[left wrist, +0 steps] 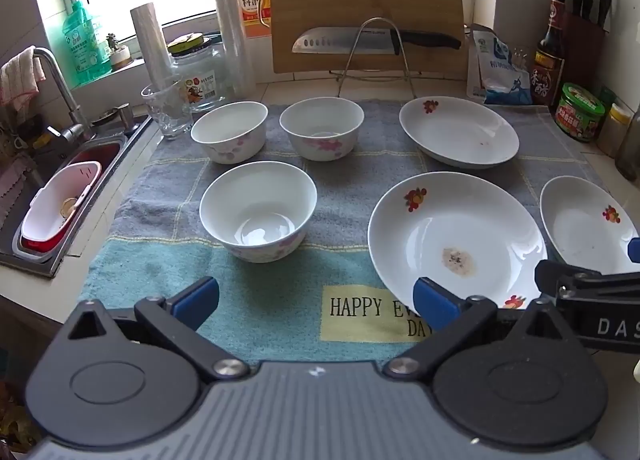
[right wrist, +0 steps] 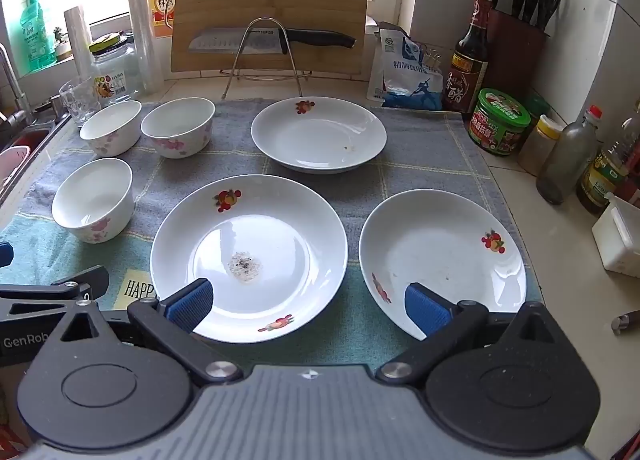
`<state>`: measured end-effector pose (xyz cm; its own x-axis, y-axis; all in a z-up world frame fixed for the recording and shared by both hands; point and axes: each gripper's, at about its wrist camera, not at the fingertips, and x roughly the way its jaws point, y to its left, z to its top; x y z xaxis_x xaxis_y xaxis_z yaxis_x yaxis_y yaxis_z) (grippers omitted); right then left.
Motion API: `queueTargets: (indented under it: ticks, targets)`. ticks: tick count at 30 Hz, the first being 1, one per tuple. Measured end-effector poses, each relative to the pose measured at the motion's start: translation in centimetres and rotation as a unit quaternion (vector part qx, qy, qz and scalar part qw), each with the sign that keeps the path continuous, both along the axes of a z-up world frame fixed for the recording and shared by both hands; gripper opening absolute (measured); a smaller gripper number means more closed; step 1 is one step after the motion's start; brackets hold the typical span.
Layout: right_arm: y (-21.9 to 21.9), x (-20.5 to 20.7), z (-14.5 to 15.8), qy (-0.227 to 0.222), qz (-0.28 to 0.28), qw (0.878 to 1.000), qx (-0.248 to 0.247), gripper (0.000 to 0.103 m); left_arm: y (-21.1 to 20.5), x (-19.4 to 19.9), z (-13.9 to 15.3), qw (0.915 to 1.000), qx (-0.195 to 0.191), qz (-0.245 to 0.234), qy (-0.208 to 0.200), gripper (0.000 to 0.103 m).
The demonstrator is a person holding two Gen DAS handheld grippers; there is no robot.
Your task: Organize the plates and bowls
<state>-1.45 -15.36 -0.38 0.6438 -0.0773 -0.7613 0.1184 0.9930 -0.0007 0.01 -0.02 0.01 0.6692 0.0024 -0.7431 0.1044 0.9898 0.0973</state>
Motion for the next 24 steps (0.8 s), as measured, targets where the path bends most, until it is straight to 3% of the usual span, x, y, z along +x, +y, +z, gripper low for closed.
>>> queueTargets:
  ticks: [24]
  targets:
    - [0.65,-0.33,0.6,-0.008,0.006,1.0,-0.001,0.103,0.23,-0.38,0.69,1.0,-0.005,0.005,-0.006,0.102]
